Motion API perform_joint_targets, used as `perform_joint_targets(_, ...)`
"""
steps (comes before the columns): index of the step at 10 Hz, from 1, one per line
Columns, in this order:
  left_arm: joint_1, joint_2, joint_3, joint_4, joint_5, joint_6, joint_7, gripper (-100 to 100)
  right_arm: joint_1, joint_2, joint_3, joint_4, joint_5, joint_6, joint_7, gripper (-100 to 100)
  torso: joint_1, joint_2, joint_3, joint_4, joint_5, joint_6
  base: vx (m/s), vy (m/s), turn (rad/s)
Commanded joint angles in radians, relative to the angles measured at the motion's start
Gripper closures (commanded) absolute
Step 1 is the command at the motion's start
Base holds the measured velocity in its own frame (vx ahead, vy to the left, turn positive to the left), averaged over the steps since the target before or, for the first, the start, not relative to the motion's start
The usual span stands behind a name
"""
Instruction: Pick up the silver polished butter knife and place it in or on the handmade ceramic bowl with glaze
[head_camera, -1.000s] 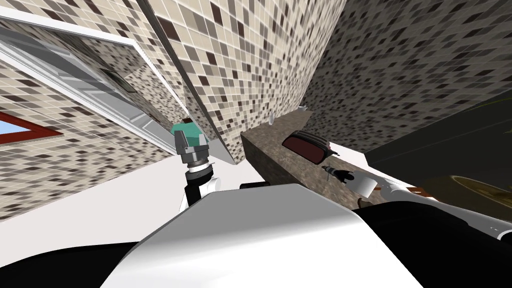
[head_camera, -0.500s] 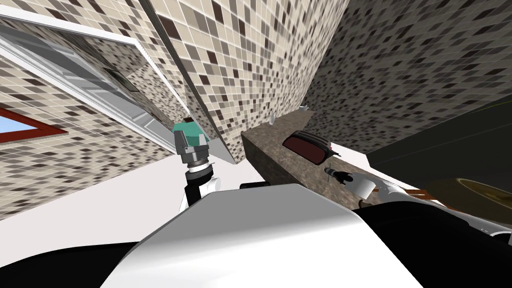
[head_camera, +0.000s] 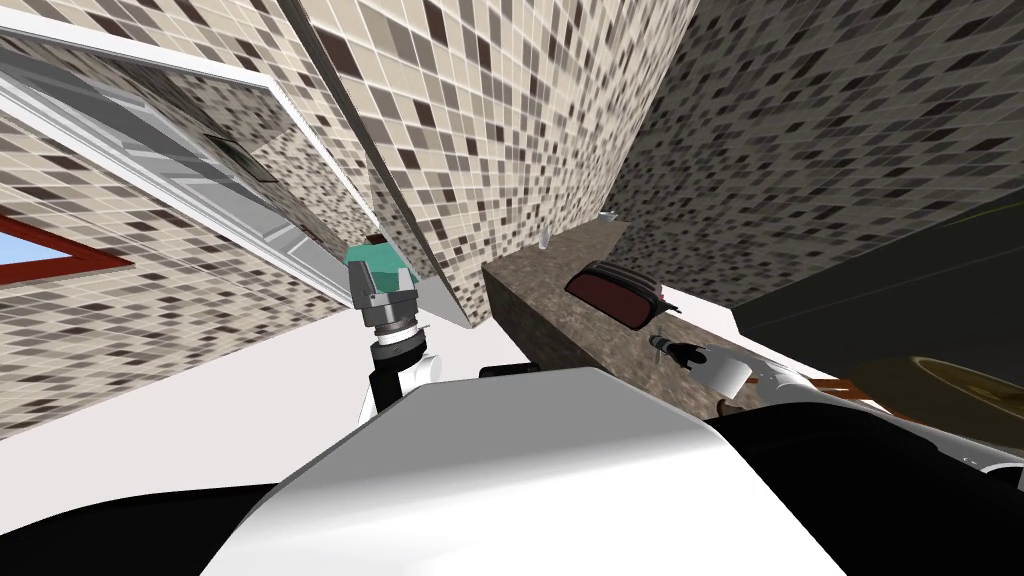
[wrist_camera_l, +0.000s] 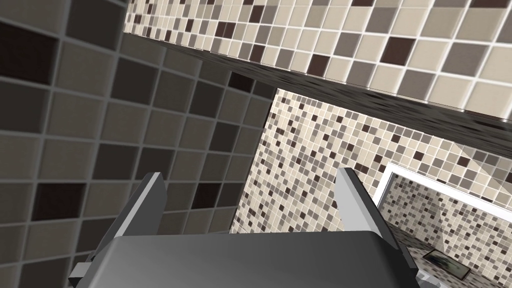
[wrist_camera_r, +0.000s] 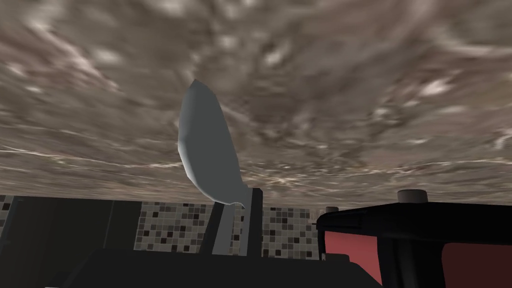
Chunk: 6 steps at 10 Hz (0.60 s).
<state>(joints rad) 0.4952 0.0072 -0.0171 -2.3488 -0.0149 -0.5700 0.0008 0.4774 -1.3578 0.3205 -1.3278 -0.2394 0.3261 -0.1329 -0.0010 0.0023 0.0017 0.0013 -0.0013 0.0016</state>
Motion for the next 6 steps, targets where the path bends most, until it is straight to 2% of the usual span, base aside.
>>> perform_joint_targets(1,0.000,0.000,0.000,0.000,0.000,0.000,0.000,0,0.004,-0.030,0.003,-0.024,-0.018,0.002,-0.010,100,0.000,0.000,0.000,0.000,0.000,0.000,0.015,0.012,-0.048)
perform_joint_targets(2,0.000,0.000,0.000,0.000,0.000,0.000,0.000,0,0.008,-0.043,0.003,-0.035,-0.023,0.006,-0.015,100,0.001,-0.001,0.000,0.000,0.001,0.000,0.016,0.018,-0.054)
perform_joint_targets(3,0.000,0.000,0.000,0.000,0.000,0.000,0.000,0,0.007,-0.035,0.001,-0.030,-0.018,0.006,-0.012,100,0.002,-0.001,-0.001,0.000,0.001,0.000,0.006,0.006,-0.007)
perform_joint_targets(4,0.000,0.000,0.000,0.000,0.000,0.000,0.000,0,0.007,-0.037,0.001,-0.031,-0.020,0.005,-0.013,0,0.001,-0.001,-0.001,0.000,0.000,0.000,0.000,0.000,0.000)
perform_joint_targets(5,0.000,0.000,0.000,0.000,0.000,0.000,0.000,0,0.001,-0.074,0.003,-0.056,-0.059,-0.002,-0.026,100,0.001,-0.001,0.000,0.000,0.000,0.000,0.012,0.027,-0.133)
perform_joint_targets(6,0.000,0.000,0.000,0.000,0.000,0.000,0.000,0,-0.001,-0.088,0.003,-0.065,-0.073,-0.005,-0.030,100,0.003,-0.001,0.000,0.000,0.001,0.001,0.015,0.035,-0.127)
